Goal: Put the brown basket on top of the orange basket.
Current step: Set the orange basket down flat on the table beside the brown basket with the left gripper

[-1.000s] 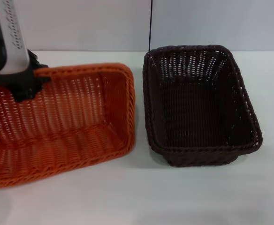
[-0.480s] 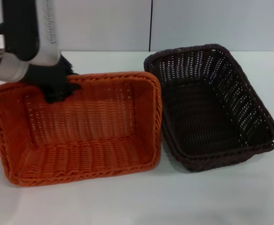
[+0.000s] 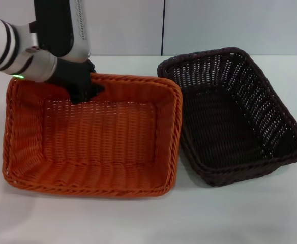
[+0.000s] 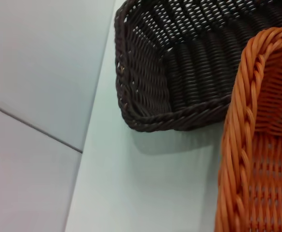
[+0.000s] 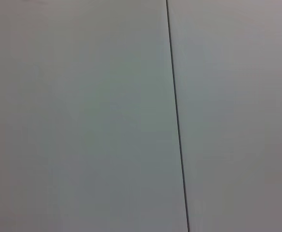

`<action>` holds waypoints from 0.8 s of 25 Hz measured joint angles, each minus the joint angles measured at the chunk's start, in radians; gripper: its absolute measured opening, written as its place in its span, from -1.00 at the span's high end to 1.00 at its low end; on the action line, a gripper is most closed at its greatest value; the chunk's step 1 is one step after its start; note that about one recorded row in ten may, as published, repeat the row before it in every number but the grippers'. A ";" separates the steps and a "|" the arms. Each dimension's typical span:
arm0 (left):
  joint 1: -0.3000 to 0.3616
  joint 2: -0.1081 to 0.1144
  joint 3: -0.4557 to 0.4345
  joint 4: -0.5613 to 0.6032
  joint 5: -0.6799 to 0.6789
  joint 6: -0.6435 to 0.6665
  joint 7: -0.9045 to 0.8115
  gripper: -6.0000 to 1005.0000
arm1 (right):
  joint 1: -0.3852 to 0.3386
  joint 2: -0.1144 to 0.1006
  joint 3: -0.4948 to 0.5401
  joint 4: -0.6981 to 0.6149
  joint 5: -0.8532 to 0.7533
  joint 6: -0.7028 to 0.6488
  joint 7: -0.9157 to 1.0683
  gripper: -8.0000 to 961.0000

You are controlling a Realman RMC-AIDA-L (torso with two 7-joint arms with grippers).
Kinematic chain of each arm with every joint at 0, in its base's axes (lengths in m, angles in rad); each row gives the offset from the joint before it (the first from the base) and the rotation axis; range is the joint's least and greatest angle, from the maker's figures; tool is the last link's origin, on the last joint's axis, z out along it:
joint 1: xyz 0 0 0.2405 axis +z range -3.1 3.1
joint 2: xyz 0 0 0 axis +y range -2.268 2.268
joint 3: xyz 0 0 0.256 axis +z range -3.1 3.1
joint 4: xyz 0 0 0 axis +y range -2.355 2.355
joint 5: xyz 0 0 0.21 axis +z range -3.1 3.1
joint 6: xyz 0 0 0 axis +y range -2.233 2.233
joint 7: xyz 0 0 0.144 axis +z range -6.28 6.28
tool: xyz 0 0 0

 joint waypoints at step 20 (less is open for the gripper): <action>0.106 -0.005 0.145 -0.201 0.026 0.193 -0.128 -0.35 | 0.000 -0.003 0.000 0.003 -0.001 -0.001 0.000 -0.51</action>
